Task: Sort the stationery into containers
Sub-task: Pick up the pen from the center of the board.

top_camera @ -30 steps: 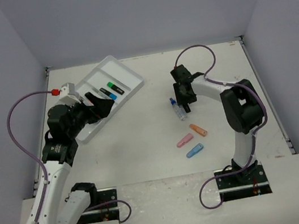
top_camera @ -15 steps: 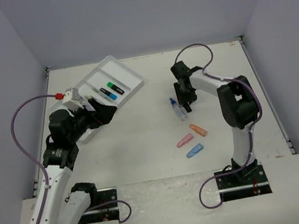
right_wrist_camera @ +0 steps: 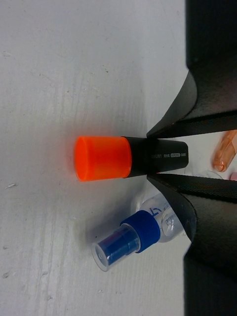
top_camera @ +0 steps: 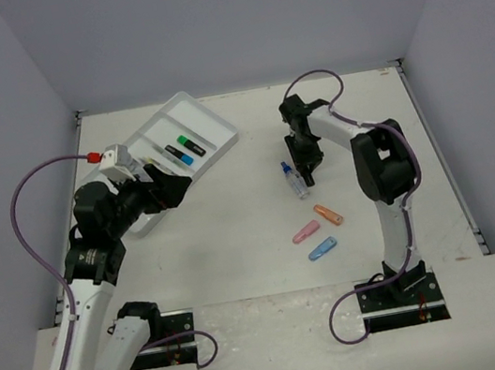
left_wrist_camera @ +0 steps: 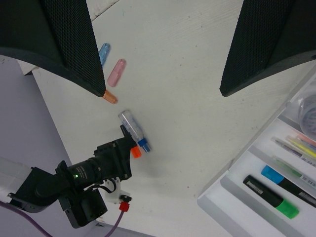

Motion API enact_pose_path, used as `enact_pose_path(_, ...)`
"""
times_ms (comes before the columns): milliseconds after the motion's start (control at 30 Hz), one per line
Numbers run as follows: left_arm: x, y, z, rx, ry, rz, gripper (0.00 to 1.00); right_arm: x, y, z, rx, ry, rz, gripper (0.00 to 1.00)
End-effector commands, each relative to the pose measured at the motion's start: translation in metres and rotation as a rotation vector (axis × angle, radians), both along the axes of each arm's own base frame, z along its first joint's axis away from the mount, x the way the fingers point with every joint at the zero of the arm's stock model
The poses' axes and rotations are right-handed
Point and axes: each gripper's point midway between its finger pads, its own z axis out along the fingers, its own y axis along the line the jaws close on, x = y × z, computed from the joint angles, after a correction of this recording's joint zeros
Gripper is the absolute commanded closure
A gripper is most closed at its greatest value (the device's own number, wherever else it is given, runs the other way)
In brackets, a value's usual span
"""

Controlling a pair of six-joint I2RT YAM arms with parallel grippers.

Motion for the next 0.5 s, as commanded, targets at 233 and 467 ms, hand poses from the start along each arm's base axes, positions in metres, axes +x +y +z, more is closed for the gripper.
enact_pose_path(233,-0.005,0.006,0.031,0.064,-0.088,-0.004,0.00,0.010,0.002,0.006,0.002,0.106,0.063,0.63)
enact_pose_path(467,-0.005,0.007,0.036,0.078,-0.098,-0.005,0.00,0.011,-0.001,0.006,0.006,0.108,0.065,0.84)
